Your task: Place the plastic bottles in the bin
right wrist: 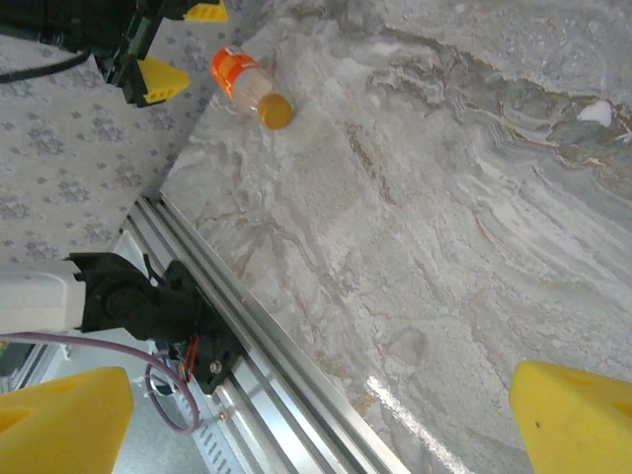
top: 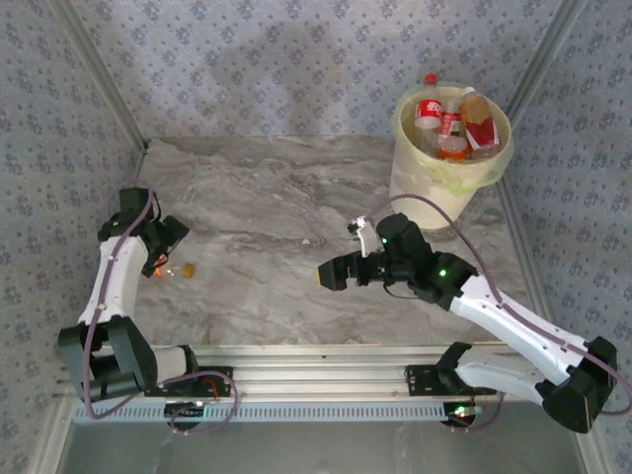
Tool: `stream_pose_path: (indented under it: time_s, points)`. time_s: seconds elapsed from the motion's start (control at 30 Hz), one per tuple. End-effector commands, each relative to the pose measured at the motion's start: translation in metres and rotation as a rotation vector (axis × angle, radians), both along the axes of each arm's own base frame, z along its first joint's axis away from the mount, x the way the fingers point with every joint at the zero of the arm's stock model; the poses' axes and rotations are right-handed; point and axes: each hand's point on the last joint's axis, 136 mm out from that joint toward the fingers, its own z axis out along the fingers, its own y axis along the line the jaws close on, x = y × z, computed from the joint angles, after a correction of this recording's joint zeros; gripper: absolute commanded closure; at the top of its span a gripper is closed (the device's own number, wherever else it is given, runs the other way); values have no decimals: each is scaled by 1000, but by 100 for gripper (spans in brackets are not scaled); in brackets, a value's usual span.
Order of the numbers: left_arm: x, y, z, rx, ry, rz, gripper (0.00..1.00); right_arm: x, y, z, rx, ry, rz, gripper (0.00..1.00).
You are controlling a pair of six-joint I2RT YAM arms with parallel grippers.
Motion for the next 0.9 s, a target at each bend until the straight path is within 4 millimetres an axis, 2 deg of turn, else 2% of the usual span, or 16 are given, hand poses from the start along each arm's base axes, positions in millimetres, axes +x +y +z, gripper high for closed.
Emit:
stream_pose_path:
  time_s: [0.0, 0.17, 0.27, 0.6, 0.77, 0.87]
  points:
    - [7, 14, -4, -22, -35, 82, 5, 5, 6, 13, 3, -47, -10, 0]
    - [1, 42, -25, -18, 17, 184, 8, 4, 9, 9, -14, -37, -7, 0]
    - [7, 55, -33, -22, 7, 220, 9, 5, 9, 9, -20, -30, -13, 0]
    - [17, 77, -63, -13, 51, 234, 10, 4, 12, 7, -35, -19, -21, 0]
    - [21, 84, -56, 11, 18, 237, 13, 2, 15, 4, -47, -11, -18, 0]
    - [21, 85, -55, 3, 43, 237, 19, 3, 18, 3, -51, -6, -12, 0]
